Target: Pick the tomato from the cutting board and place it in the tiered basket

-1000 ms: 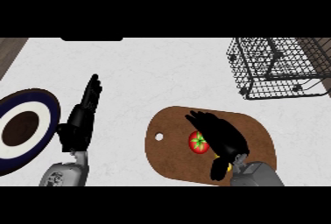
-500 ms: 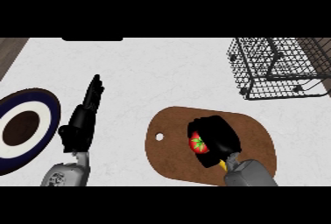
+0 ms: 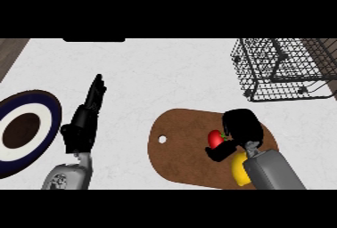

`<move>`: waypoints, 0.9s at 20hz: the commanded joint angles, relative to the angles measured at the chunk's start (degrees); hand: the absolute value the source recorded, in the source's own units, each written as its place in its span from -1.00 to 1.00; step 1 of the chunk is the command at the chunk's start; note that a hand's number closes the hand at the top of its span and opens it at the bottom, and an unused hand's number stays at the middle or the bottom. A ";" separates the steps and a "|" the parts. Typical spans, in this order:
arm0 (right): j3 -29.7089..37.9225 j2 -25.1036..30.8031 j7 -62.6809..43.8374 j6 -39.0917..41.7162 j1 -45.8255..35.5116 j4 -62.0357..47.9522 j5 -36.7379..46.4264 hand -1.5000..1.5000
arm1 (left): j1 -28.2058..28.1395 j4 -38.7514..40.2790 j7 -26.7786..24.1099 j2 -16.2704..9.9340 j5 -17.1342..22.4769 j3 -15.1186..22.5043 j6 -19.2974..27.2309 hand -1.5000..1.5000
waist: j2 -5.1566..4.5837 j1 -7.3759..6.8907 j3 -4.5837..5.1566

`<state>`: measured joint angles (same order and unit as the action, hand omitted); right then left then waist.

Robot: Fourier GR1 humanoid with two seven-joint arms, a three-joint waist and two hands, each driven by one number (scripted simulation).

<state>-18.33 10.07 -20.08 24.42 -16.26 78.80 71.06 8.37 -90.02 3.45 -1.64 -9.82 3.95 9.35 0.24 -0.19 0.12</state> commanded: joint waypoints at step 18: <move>16.49 4.53 -15.25 20.94 -12.93 35.51 -1.65 1.00 | -0.50 0.98 -1.62 -0.27 0.03 -1.44 0.07 0.00 | 0.11 0.78 -0.05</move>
<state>-6.69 13.91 -33.50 38.10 -23.71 106.74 72.38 7.58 -89.40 2.30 -2.07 -9.23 2.75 8.65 0.30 0.52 0.04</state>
